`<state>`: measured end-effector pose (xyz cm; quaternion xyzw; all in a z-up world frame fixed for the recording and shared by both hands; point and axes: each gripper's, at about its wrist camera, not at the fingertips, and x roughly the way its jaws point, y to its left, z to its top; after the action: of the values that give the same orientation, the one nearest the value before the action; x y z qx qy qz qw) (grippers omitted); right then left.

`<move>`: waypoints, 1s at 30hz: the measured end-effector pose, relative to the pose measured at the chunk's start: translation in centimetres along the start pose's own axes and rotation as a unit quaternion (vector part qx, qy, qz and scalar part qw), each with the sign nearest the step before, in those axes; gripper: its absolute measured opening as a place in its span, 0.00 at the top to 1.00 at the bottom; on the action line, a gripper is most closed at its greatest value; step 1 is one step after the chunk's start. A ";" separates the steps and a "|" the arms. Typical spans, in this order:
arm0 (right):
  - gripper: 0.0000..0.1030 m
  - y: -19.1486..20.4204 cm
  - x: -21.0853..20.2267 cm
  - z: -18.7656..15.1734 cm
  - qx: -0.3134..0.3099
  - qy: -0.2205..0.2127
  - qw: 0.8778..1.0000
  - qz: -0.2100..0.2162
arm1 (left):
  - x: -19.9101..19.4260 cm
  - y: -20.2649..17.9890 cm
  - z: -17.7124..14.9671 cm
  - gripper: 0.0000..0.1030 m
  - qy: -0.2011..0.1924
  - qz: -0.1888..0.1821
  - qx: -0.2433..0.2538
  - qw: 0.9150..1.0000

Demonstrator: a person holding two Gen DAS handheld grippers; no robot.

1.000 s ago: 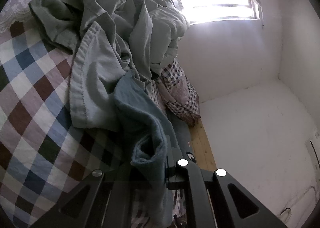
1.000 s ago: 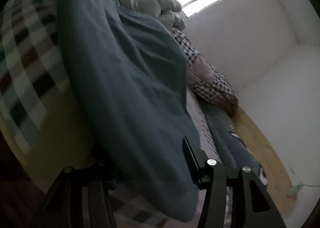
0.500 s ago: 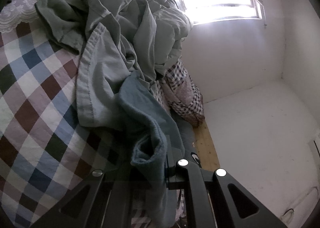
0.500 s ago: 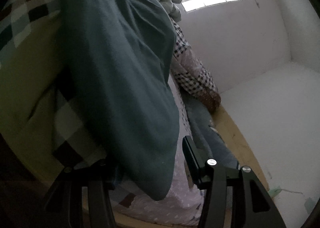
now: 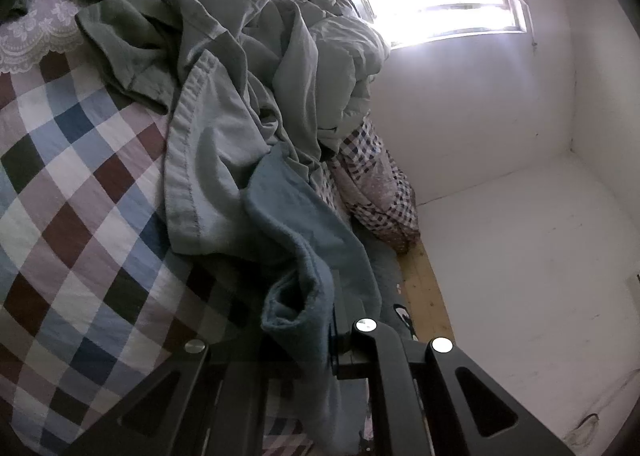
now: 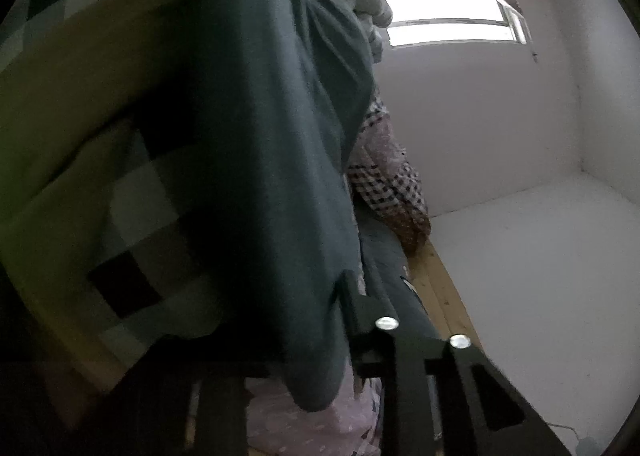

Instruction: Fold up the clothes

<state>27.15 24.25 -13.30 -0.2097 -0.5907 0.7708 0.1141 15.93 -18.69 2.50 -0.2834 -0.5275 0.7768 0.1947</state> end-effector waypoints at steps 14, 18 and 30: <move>0.98 -8.5 -1.6 2.8 0.095 -0.002 0.995 0.037 | -0.4 -2.5 0.2 0.94 -0.010 0.006 0.033 0.999; 0.98 -13.4 -1.7 4.7 0.136 -0.016 0.990 0.042 | -0.9 -5.4 0.6 0.94 -0.021 -0.002 0.061 0.998; 0.98 -29.4 -2.6 7.3 0.282 -0.062 0.955 0.069 | -4.0 -15.0 2.7 0.94 -0.045 -0.049 0.114 0.991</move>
<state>24.01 24.98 16.98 -0.1610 -0.3396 0.9234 0.0785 17.32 -17.48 18.17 -0.1977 -0.4571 0.8335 0.2394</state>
